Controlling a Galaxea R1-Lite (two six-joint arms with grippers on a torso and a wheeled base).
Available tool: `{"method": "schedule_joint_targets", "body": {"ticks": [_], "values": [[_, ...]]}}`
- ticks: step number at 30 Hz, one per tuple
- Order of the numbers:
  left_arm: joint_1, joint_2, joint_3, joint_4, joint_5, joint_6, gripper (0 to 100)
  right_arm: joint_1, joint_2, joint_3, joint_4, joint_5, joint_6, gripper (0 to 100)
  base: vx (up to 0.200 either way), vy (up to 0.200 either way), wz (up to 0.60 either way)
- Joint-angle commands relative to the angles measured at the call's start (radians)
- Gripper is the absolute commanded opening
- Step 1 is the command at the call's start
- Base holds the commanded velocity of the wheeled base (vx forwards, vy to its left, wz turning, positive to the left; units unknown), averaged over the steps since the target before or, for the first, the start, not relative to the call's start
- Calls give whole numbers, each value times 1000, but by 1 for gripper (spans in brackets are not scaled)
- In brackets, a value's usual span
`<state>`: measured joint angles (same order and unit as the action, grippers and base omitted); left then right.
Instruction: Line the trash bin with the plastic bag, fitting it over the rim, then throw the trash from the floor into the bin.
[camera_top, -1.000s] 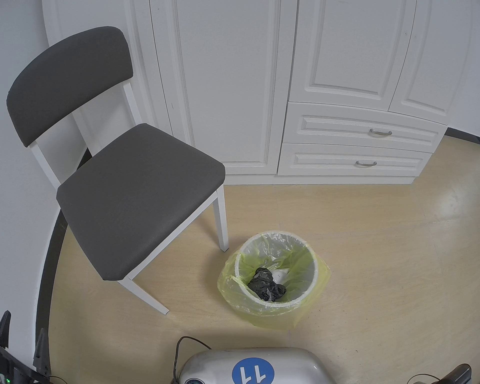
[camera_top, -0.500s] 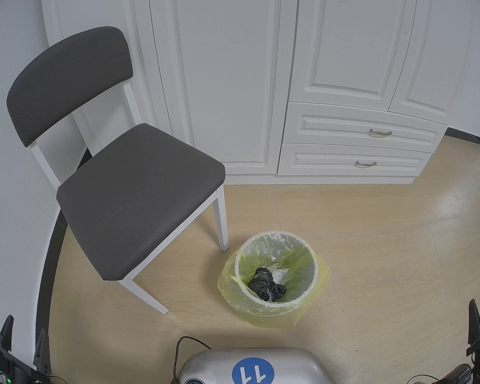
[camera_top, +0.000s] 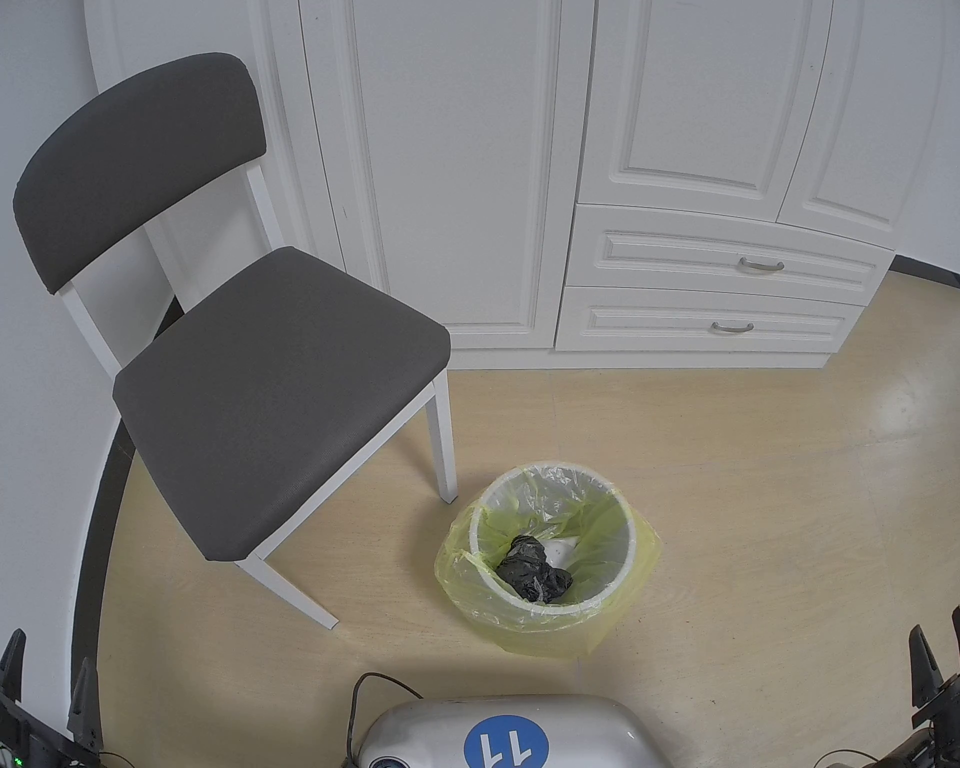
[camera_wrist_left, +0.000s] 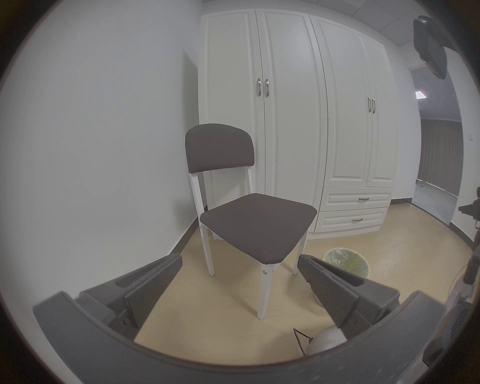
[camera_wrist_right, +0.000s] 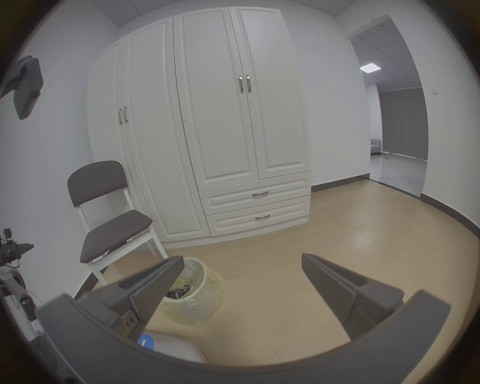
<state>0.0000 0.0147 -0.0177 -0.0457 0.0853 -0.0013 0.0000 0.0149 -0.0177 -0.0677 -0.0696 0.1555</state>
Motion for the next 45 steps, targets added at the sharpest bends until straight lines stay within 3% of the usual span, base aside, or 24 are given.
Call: {"method": "schedule_joint_targets", "body": {"ticks": [1,5,14,18,23,31,34,45], "values": [[0,-13,18,-2,-2,4,100,0,-15,18,2,19,-17,100,0,0,0],[0,-13,18,-2,-2,4,100,0,-15,18,3,70,-51,100,0,0,0],[0,-13,18,-3,-9,15,100,0,-15,18,5,94,-73,100,0,0,0],[0,-13,18,-5,-27,38,100,0,-15,18,5,114,-128,100,0,0,0],[0,-13,18,-5,-30,37,100,0,-15,18,6,91,-243,100,0,0,0],[0,-12,18,-2,13,27,100,0,-15,18,17,76,-194,100,0,0,0],[0,-12,18,-3,13,27,100,-2,-15,13,83,77,-179,100,0,0,0],[0,-10,18,-5,-30,35,100,0,-15,18,69,76,-177,100,0,0,0]]}}
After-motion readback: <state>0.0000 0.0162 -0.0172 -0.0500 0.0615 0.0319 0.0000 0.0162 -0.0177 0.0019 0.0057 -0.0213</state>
